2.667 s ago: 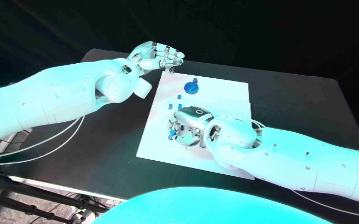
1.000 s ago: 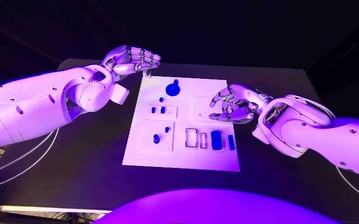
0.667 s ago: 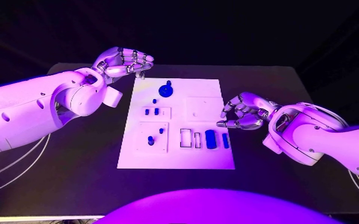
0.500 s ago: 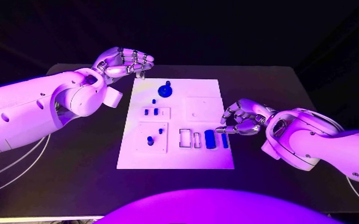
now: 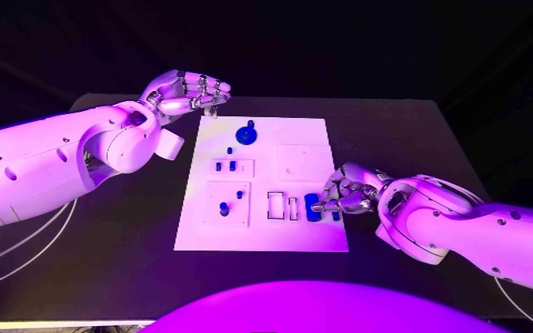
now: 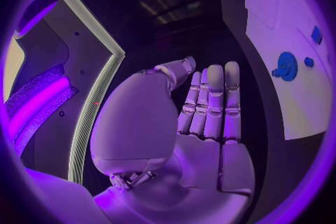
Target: Assemble the parts on the task board
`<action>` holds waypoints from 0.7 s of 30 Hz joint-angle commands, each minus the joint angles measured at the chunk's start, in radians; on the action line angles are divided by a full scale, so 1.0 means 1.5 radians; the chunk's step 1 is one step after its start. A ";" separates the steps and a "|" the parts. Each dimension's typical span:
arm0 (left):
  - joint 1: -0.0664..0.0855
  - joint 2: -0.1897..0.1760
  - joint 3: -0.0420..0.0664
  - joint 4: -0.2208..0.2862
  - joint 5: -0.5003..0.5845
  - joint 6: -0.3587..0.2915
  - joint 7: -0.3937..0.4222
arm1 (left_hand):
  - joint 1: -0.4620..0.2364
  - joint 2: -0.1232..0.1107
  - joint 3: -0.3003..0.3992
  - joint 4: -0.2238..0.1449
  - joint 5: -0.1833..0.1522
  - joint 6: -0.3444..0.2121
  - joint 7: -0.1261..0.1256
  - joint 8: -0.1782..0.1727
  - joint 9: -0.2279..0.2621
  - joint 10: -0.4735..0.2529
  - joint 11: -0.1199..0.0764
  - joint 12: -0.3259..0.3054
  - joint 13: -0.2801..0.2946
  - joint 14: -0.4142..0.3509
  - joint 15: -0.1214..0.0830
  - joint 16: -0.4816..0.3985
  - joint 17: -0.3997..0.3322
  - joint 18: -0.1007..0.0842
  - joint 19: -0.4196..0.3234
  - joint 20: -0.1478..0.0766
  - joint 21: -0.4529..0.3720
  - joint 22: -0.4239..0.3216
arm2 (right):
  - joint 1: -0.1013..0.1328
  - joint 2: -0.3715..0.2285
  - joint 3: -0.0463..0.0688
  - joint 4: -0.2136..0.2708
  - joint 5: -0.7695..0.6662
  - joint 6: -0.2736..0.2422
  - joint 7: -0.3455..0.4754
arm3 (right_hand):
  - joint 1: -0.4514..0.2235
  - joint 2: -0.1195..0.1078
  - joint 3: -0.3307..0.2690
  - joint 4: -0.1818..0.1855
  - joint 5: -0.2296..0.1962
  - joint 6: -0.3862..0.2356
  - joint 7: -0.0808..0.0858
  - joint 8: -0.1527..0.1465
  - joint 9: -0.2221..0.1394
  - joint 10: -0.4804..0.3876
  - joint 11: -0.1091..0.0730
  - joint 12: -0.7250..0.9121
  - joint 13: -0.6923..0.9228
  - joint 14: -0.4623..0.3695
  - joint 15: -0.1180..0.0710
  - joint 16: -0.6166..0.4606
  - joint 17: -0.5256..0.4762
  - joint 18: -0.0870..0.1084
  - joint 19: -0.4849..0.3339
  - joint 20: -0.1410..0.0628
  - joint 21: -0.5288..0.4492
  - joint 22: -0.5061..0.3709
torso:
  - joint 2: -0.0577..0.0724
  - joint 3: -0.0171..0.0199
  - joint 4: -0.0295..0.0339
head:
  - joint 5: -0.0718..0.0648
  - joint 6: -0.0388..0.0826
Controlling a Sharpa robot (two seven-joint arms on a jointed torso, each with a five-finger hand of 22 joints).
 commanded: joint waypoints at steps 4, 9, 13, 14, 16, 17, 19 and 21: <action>0.000 0.001 0.000 0.002 0.005 0.004 0.010 | -0.001 0.002 -0.005 0.000 -0.001 -0.006 -0.001 0.003 -0.001 -0.005 0.000 0.004 0.001 -0.003 0.000 -0.003 -0.001 0.008 -0.002 0.004 -0.005 -0.001 | -0.007 0.017 0.000 -0.013 -0.034 0.015 -0.027 | -0.006 0.011 -0.012 -0.001 -0.006 0.001 -0.002 0.006 0.002 0.016 -0.001 0.004 0.091 0.060 -0.004 0.003 0.120 -0.009 0.006 0.000 0.005 0.004 | 0.001 0.0006 0.0000 | 0.002 0.000; 0.000 0.001 0.000 0.003 0.005 0.005 0.009 | -0.001 0.002 -0.005 0.000 -0.001 -0.006 -0.001 0.003 -0.001 -0.005 0.000 0.004 0.001 -0.003 0.000 -0.003 -0.001 0.008 -0.002 0.004 -0.005 -0.001 | -0.010 0.029 0.000 -0.022 -0.033 0.019 -0.028 | -0.016 0.016 -0.018 -0.001 -0.007 0.004 -0.003 0.009 0.003 0.016 -0.002 0.005 0.092 0.060 -0.004 0.004 0.122 -0.009 0.007 -0.001 0.008 0.007 | 0.001 0.0005 -0.0001 | 0.004 0.000; 0.000 0.002 0.000 0.002 0.005 0.006 0.008 | -0.001 0.002 -0.006 0.001 -0.001 -0.006 -0.001 0.003 -0.001 -0.006 0.000 0.005 0.001 -0.004 0.000 -0.002 -0.001 0.008 -0.003 0.004 -0.005 -0.001 | -0.012 0.040 0.000 -0.031 -0.033 0.027 -0.032 | -0.023 0.018 -0.023 -0.001 -0.008 0.006 -0.004 0.011 0.004 0.016 -0.003 0.005 0.093 0.060 -0.005 0.004 0.123 -0.010 0.007 -0.001 0.009 0.008 | 0.000 0.0006 -0.0007 | 0.005 0.000; 0.000 0.002 0.000 0.002 0.005 0.007 0.008 | -0.001 0.002 -0.006 0.001 -0.001 -0.006 -0.001 0.003 -0.001 -0.006 0.000 0.005 0.001 -0.004 0.000 -0.002 -0.001 0.008 -0.003 0.004 -0.005 -0.001 | -0.013 0.043 0.000 -0.034 -0.033 0.030 -0.033 | -0.027 0.019 -0.025 -0.001 -0.009 0.007 -0.005 0.013 0.004 0.016 -0.003 0.005 0.093 0.061 -0.005 0.004 0.124 -0.010 0.007 -0.001 0.009 0.009 | 0.000 0.0005 -0.0002 | 0.005 0.000; 0.000 0.002 0.000 0.002 0.005 0.007 0.008 | -0.001 0.002 -0.006 0.001 -0.001 -0.006 -0.001 0.004 -0.001 -0.006 0.000 0.005 0.001 -0.005 0.000 -0.002 -0.001 0.008 -0.003 0.004 -0.006 -0.001 | -0.015 0.048 -0.001 -0.037 -0.032 0.035 -0.033 | -0.030 0.019 -0.026 -0.001 -0.010 0.009 -0.005 0.014 0.005 0.017 -0.004 0.005 0.094 0.061 -0.006 0.004 0.124 -0.010 0.008 -0.002 0.009 0.010 | 0.001 0.0007 0.0000 | 0.005 0.000; 0.000 0.002 0.000 0.002 0.005 0.007 0.007 | -0.001 0.002 -0.006 0.001 -0.001 -0.006 -0.001 0.004 -0.001 -0.006 0.000 0.005 0.001 -0.005 0.000 -0.002 -0.001 0.008 -0.003 0.004 -0.006 -0.001 | -0.016 0.050 -0.001 -0.039 -0.031 0.037 -0.033 | -0.032 0.020 -0.027 -0.001 -0.011 0.012 -0.006 0.016 0.005 0.017 -0.005 0.005 0.094 0.061 -0.006 0.004 0.124 -0.010 0.008 -0.002 0.009 0.010 | 0.001 0.0008 -0.0001 | 0.003 0.000; 0.000 0.002 0.000 0.002 0.005 0.009 0.007 | -0.001 0.002 -0.006 0.001 -0.001 -0.006 -0.001 0.004 -0.001 -0.006 0.000 0.005 0.001 -0.005 0.000 -0.002 -0.001 0.008 -0.003 0.004 -0.006 -0.001 | -0.018 0.054 -0.001 -0.044 -0.030 0.042 -0.033 | -0.032 0.021 -0.027 -0.001 -0.012 0.014 -0.007 0.017 0.006 0.017 -0.005 0.005 0.094 0.061 -0.007 0.004 0.124 -0.010 0.008 -0.002 0.009 0.010 | 0.001 0.0006 0.0000 | 0.003 0.000; 0.000 0.002 0.000 0.001 0.005 0.010 0.006 | -0.001 0.002 -0.006 0.001 -0.001 -0.006 -0.001 0.004 -0.001 -0.006 0.000 0.005 0.001 -0.005 0.000 -0.002 -0.001 0.008 -0.003 0.004 -0.006 -0.001 | -0.019 0.057 -0.001 -0.047 -0.030 0.049 -0.034 | -0.018 0.024 -0.025 -0.003 -0.011 0.021 -0.010 0.024 0.008 0.018 -0.008 0.006 0.095 0.060 -0.009 0.004 0.124 -0.010 0.008 -0.004 0.009 0.011 | 0.001 0.0005 0.0006 | 0.005 0.000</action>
